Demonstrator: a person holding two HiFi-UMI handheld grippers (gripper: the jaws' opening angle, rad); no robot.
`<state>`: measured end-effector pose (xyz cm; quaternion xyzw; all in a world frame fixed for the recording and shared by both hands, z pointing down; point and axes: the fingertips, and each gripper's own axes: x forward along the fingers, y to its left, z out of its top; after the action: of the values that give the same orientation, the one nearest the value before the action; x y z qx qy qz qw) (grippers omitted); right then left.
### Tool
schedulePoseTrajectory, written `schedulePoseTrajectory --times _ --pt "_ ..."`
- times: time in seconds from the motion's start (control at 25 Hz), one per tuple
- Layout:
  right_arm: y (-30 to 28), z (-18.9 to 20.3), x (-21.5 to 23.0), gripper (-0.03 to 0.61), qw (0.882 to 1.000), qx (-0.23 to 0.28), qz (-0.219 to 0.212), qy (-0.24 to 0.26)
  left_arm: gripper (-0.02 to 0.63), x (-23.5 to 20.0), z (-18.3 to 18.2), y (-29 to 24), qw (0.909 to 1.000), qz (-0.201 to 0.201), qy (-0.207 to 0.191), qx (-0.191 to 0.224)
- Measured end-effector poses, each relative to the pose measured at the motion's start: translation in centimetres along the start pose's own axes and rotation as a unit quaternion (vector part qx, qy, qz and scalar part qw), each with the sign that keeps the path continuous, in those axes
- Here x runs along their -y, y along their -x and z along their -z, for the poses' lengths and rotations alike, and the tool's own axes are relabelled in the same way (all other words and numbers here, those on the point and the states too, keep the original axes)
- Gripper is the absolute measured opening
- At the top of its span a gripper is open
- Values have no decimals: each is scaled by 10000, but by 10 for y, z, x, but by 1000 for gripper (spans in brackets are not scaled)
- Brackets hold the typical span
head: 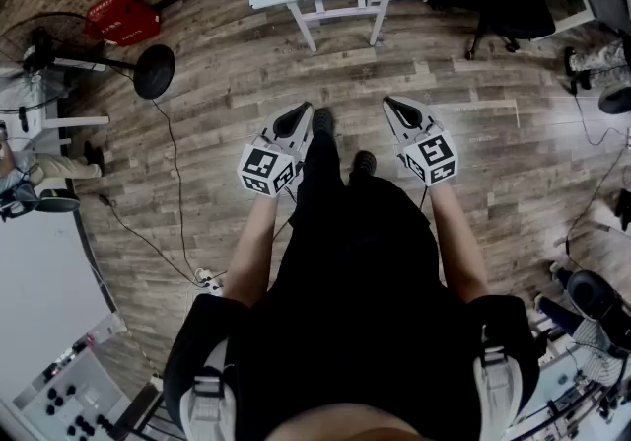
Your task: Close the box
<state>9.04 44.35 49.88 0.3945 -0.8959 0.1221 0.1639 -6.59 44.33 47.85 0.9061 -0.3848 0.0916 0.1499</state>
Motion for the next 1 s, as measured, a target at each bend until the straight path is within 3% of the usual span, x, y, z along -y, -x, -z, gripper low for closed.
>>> schedulePoseTrajectory --times 0.48,0.88,0.92,0.96,1.0 --pt "25 14 -4 -3 10000 -58 -51 -40 21 16 1 7 9999 -130 -92 -6" --pt "38 6 11 0 9995 325 50 23 23 26 -5 -3 9994 -252 -251 -20" --pt "39 4 14 22 9993 373 98 28 23 26 -4 -4 9992 -276 -278 -30" --pt "38 4 16 122 9991 398 152 14 36 25 -4 -5 9990 -313 -306 -36" --pt "38 4 20 235 9989 405 214 -5 111 23 -4 -6 9988 -361 -328 -35"
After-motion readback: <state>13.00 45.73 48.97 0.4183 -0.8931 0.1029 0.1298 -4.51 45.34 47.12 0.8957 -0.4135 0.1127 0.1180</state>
